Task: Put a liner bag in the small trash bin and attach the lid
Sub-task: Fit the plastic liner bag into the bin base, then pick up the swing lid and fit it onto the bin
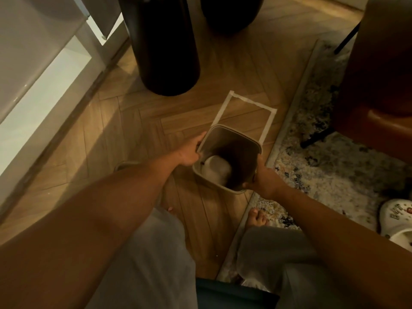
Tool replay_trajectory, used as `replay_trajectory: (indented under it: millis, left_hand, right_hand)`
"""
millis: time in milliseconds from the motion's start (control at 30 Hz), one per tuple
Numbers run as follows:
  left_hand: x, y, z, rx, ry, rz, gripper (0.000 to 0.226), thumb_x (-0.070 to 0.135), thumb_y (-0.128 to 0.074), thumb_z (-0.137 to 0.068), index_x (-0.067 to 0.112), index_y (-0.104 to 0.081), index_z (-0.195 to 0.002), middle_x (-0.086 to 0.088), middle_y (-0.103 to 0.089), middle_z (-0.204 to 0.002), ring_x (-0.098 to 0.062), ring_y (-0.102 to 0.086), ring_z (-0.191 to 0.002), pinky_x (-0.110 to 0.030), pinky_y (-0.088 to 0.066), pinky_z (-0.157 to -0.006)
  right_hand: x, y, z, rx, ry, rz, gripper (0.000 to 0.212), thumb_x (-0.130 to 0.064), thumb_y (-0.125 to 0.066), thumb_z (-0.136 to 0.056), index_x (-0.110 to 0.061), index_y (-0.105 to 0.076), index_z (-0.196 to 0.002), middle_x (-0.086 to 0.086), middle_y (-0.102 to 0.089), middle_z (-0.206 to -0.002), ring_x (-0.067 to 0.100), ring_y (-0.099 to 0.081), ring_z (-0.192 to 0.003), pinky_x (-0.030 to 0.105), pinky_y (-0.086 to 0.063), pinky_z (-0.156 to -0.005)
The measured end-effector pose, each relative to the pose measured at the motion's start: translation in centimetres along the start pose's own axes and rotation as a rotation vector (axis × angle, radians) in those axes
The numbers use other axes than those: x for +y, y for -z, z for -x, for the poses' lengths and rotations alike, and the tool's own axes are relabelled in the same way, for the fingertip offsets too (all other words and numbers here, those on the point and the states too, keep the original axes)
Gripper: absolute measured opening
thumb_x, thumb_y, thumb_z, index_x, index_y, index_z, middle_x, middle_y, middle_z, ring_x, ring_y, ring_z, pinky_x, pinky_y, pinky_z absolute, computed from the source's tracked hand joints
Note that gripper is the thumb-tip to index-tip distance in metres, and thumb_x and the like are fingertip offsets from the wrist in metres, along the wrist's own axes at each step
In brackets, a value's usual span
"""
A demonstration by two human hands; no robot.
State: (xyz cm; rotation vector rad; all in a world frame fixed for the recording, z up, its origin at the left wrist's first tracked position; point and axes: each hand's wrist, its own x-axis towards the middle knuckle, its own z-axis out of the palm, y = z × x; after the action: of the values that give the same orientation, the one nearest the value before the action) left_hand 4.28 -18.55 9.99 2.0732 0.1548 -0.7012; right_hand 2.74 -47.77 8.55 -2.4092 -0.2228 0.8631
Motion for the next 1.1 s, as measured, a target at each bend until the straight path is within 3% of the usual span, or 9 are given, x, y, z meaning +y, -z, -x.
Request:
replay_trajectory:
  millis: [100,267,367,433,567,767,833,967,1100]
  left_hand:
    - [-0.5,0.6,-0.1,-0.074,0.004,-0.002,0.099,-0.003,-0.067,-0.086,0.018,-0.003,-0.159,-0.01,-0.039,-0.153,-0.017,-0.042,-0.135,-0.009,-0.038,-0.091]
    - [-1.1,0.8,-0.4,-0.106,-0.006,0.012,0.096,-0.003,-0.067,-0.087,0.024,-0.009,-0.158,-0.008,-0.048,-0.145,-0.01,-0.047,-0.126,-0.009,-0.046,-0.08]
    - [-1.5,0.7,-0.7,-0.038,0.03,0.038,0.083,0.003,-0.064,-0.091,0.026,-0.018,-0.157,-0.011,-0.049,-0.145,-0.022,-0.05,-0.131,-0.034,-0.049,-0.099]
    - [-1.6,0.8,-0.8,0.033,0.058,0.088,0.075,0.008,-0.063,-0.093,0.025,-0.025,-0.156,-0.012,-0.049,-0.145,-0.024,-0.053,-0.127,-0.042,-0.049,-0.1]
    - [-2.9,1.9,-0.6,0.149,0.082,0.123,0.061,0.015,-0.06,-0.097,0.018,-0.034,-0.152,-0.009,-0.056,-0.137,-0.017,-0.059,-0.111,-0.024,-0.05,-0.083]
    - [-7.3,4.9,1.7,0.265,0.164,0.054,0.045,0.007,-0.057,-0.097,0.002,-0.049,-0.141,-0.012,-0.062,-0.121,-0.019,-0.059,-0.108,-0.019,-0.046,-0.086]
    - [-9.2,6.1,2.8,0.305,0.208,0.05,0.043,0.008,-0.057,-0.097,0.003,-0.051,-0.14,-0.014,-0.062,-0.125,-0.023,-0.059,-0.11,-0.026,-0.046,-0.09]
    - [-14.2,8.0,5.2,0.408,0.318,0.05,0.046,0.013,-0.057,-0.097,0.004,-0.049,-0.141,-0.014,-0.057,-0.131,-0.021,-0.055,-0.108,-0.017,-0.037,-0.075]
    - [-18.7,9.3,7.1,0.518,0.445,0.061,0.049,0.018,-0.057,-0.097,0.0,-0.046,-0.141,-0.02,-0.051,-0.139,-0.036,-0.05,-0.127,-0.029,-0.04,-0.099]
  right_hand:
    - [-0.3,0.1,-0.2,-0.031,0.006,-0.03,0.119,-0.023,-0.089,-0.074,-0.033,-0.002,-0.155,0.01,-0.057,-0.141,0.031,-0.062,-0.121,0.034,-0.048,-0.091]
    - [-0.6,0.3,0.0,-0.027,-0.01,-0.03,0.122,-0.034,-0.091,-0.071,-0.036,-0.001,-0.154,0.01,-0.053,-0.145,0.029,-0.06,-0.124,0.031,-0.044,-0.091]
    - [-1.2,0.8,-0.2,-0.041,-0.041,0.079,0.117,-0.047,-0.083,-0.078,-0.026,0.001,-0.157,0.013,-0.047,-0.15,0.032,-0.058,-0.126,0.031,-0.041,-0.09]
    - [-1.9,1.7,-0.6,-0.059,-0.093,0.159,0.108,-0.056,-0.075,-0.082,-0.024,-0.006,-0.157,0.013,-0.042,-0.154,0.033,-0.055,-0.129,0.036,-0.045,-0.095]
    - [-5.2,3.8,-1.4,0.0,-0.173,0.367,0.094,-0.067,-0.061,-0.087,-0.016,-0.024,-0.156,0.018,-0.037,-0.154,0.04,-0.046,-0.135,0.051,-0.046,-0.105]
    - [-12.3,3.7,-3.8,0.172,0.108,0.24,0.071,-0.058,-0.062,-0.091,-0.015,-0.043,-0.145,0.014,-0.057,-0.136,0.035,-0.06,-0.117,0.04,-0.051,-0.087]
    - [-14.2,2.5,-4.6,0.143,0.196,0.198,0.07,-0.055,-0.062,-0.092,-0.017,-0.044,-0.148,0.014,-0.06,-0.136,0.034,-0.061,-0.118,0.035,-0.045,-0.087]
    - [-17.8,-1.2,-6.3,0.01,0.333,0.191,0.058,-0.043,-0.062,-0.097,-0.013,-0.051,-0.145,0.011,-0.058,-0.143,0.03,-0.059,-0.124,0.036,-0.046,-0.096]
    - [-20.4,-5.3,-8.3,-0.064,0.379,0.246,0.049,-0.036,-0.056,-0.101,-0.015,-0.053,-0.144,0.008,-0.063,-0.135,0.024,-0.063,-0.115,0.038,-0.05,-0.094]
